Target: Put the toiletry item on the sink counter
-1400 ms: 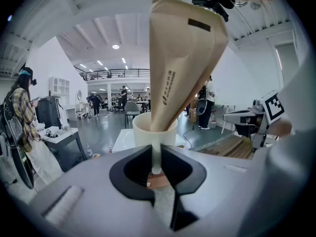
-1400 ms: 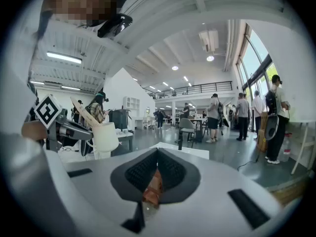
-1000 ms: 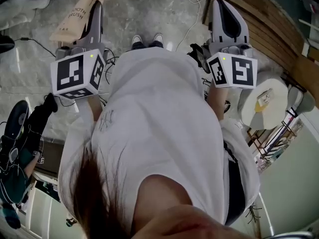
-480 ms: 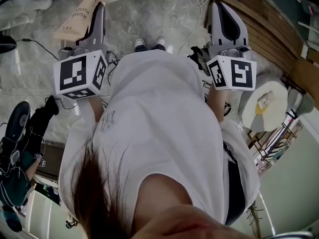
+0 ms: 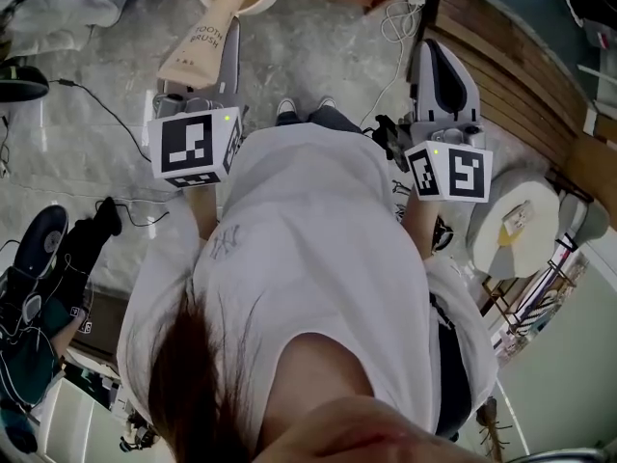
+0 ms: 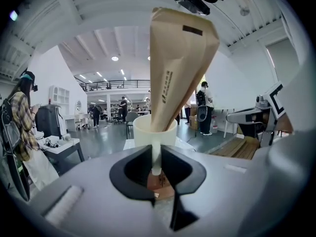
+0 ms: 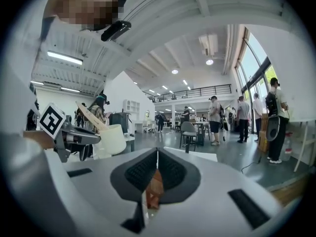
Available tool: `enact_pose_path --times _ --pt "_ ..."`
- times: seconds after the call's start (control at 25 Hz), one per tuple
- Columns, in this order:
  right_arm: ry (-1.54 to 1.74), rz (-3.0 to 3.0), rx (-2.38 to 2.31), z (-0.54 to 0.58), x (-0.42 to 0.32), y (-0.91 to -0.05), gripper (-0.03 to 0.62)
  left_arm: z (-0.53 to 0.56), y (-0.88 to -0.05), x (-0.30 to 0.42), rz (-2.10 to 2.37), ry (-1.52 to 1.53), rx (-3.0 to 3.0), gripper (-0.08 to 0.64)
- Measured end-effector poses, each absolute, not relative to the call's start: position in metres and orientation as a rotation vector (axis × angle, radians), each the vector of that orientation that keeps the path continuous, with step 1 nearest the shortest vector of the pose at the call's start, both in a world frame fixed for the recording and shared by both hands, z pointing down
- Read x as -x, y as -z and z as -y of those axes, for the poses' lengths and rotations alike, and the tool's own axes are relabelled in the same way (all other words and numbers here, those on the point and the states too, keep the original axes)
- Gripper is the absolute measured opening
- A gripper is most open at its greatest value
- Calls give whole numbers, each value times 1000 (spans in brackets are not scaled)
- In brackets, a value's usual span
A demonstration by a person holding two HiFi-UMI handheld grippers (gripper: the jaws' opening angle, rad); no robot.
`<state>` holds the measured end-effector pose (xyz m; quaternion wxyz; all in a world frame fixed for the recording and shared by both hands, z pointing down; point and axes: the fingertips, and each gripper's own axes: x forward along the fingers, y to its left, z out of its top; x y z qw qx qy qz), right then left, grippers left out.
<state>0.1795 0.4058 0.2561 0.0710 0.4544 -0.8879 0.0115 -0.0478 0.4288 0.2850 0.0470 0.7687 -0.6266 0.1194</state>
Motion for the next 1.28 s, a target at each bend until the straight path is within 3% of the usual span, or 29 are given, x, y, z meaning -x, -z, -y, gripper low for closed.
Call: enact_pose_path --times 0.52,1.28 --pt "-90 2662 -1310 -373 -147 -270 11 -401 -289 79 1948 -391 -2305 54" --pt "-165 2750 -1176 -226 -167 -280 11 -261 -285 39 2037 -438 -2253 54"
